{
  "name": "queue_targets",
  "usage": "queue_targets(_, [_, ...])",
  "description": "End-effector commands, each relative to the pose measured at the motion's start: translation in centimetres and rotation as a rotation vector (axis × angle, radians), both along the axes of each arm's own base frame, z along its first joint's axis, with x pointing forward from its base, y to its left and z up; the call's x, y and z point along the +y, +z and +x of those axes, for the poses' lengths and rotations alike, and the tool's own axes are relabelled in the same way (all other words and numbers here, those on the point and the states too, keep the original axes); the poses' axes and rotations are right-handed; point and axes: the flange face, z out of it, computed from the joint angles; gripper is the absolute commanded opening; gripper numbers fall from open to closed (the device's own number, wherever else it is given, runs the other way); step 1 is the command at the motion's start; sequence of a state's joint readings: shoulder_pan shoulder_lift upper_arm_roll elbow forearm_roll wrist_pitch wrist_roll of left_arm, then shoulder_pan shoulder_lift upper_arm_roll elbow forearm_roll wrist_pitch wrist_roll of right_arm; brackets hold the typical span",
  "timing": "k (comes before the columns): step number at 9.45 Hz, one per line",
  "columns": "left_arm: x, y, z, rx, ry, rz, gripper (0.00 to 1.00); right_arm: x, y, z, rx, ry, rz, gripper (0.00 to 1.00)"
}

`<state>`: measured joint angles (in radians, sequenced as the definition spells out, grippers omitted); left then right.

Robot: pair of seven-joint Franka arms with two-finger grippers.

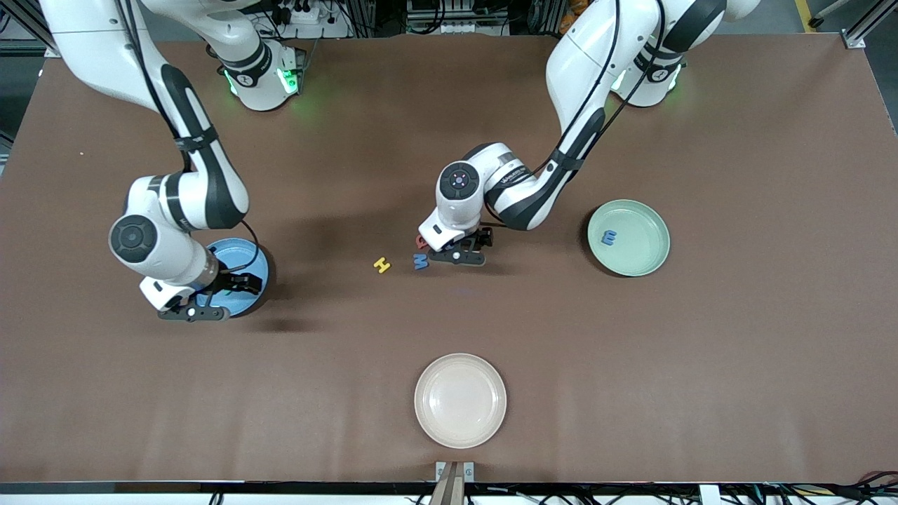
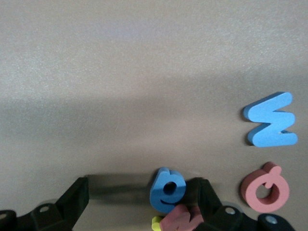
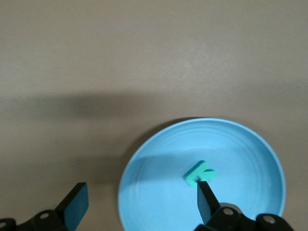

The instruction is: Sort uppercase to blue plate, lowercase to green plate

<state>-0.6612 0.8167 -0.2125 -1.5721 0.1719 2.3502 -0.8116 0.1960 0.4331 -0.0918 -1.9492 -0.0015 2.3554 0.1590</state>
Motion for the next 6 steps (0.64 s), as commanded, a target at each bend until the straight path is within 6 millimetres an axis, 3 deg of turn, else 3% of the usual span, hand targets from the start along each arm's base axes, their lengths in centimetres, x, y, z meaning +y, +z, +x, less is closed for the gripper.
queue_targets(1, [-0.3, 0.2, 0.5, -0.013, -0.023, 0.003, 0.91, 2.9, 0.8, -0.2, -0.015, -0.071, 0.000, 1.00])
queue_targets(5, [-0.3, -0.1, 0.3, -0.009, -0.025, 0.007, 0.58, 10.2, 0.6, -0.8, -0.041, -0.245, 0.002, 1.00])
queue_targets(6, [-0.3, 0.0, 0.3, -0.010, -0.025, 0.006, 0.57, 11.4, 0.5, -1.0, -0.044, -0.285, 0.002, 1.00])
